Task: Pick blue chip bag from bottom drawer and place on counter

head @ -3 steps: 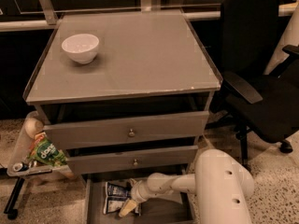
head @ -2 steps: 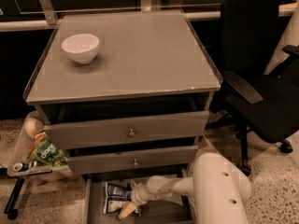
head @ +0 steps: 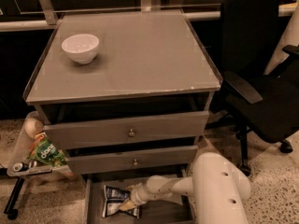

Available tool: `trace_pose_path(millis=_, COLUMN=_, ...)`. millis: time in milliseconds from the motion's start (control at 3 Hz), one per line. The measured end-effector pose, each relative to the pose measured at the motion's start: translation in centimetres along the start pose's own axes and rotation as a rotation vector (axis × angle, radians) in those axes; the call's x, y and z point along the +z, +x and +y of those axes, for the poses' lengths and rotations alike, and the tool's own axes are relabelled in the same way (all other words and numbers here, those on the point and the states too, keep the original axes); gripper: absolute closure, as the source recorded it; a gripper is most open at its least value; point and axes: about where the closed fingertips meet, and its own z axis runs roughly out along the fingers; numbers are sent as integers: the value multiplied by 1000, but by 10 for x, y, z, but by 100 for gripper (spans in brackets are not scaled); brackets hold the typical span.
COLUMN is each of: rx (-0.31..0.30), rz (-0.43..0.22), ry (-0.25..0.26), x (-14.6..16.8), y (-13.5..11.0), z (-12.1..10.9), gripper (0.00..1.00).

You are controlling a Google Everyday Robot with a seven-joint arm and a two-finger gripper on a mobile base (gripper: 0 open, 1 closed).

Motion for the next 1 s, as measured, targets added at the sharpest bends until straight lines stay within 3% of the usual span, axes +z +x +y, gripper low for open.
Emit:
trace_pose_path(millis=667, rx=0, rz=0, ry=0, x=0, y=0, z=0, gripper=88)
trace_pose_path(millis=1000, rx=-6, rz=-26, ry=-1, x=-22, y=-20, z=5, gripper=100)
